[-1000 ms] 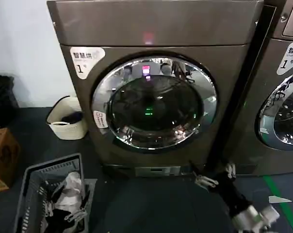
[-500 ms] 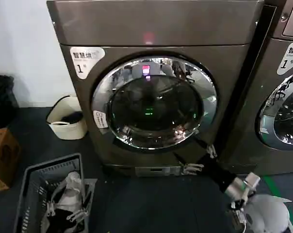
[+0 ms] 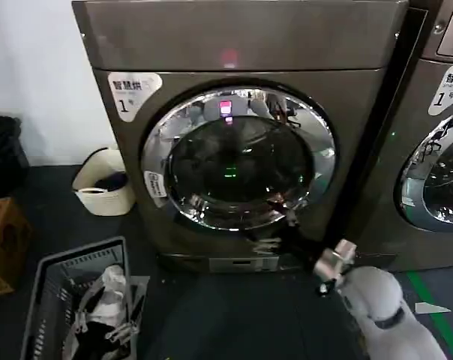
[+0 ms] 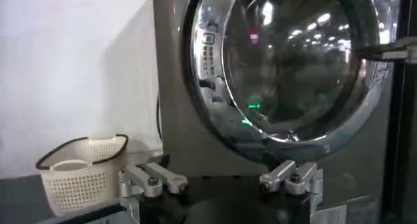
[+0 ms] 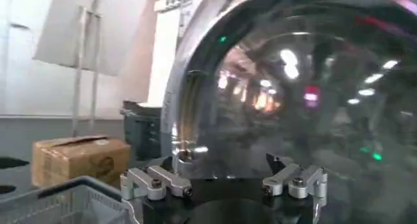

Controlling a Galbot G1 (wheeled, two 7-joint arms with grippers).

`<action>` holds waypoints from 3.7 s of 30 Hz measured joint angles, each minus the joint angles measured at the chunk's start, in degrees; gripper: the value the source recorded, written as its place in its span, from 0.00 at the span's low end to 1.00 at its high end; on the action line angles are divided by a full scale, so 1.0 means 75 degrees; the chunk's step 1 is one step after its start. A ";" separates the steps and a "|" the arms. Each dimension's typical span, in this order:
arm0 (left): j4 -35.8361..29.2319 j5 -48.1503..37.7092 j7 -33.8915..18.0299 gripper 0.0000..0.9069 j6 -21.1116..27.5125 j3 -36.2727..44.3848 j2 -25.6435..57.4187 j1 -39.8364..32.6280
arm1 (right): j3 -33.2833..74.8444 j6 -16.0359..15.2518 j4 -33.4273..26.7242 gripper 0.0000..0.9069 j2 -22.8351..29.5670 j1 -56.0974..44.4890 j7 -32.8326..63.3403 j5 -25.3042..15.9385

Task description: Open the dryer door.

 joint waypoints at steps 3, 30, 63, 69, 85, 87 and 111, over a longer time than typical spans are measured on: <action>-0.0018 -0.0001 0.0012 1.00 0.0000 -0.0002 0.0010 -0.0007 | -0.0336 0.0000 -0.0261 1.00 0.0169 0.0285 0.0019 -0.0052; -0.0052 0.0019 0.0010 1.00 -0.0037 0.0048 -0.0058 0.0003 | -0.1489 0.0337 -0.2318 1.00 0.1913 0.1975 0.0049 -0.0591; -0.0100 0.0034 0.0003 1.00 -0.0085 0.0056 -0.0090 0.0028 | -0.1866 0.0440 -0.3444 1.00 0.2600 0.2568 0.0017 -0.0529; -0.0093 0.0035 0.0004 1.00 -0.0094 0.0051 -0.0089 0.0025 | -0.1892 0.0332 -0.3556 1.00 0.2697 0.2613 -0.0103 -0.0412; -0.0099 0.0034 -0.0034 1.00 -0.0103 0.0029 -0.0092 0.0007 | -0.1861 0.0145 -0.3005 1.00 0.2318 0.2375 -0.1508 -0.0261; -0.0114 0.0035 -0.0035 1.00 -0.0102 0.0025 -0.0092 0.0009 | -0.1828 0.0147 -0.2903 1.00 0.2239 0.2321 -0.1691 -0.0172; -0.0177 -0.0583 0.0065 1.00 0.0574 -0.0663 0.0251 -0.0336 | -0.1456 0.0161 -0.1602 1.00 0.1168 0.1674 -0.3142 0.0944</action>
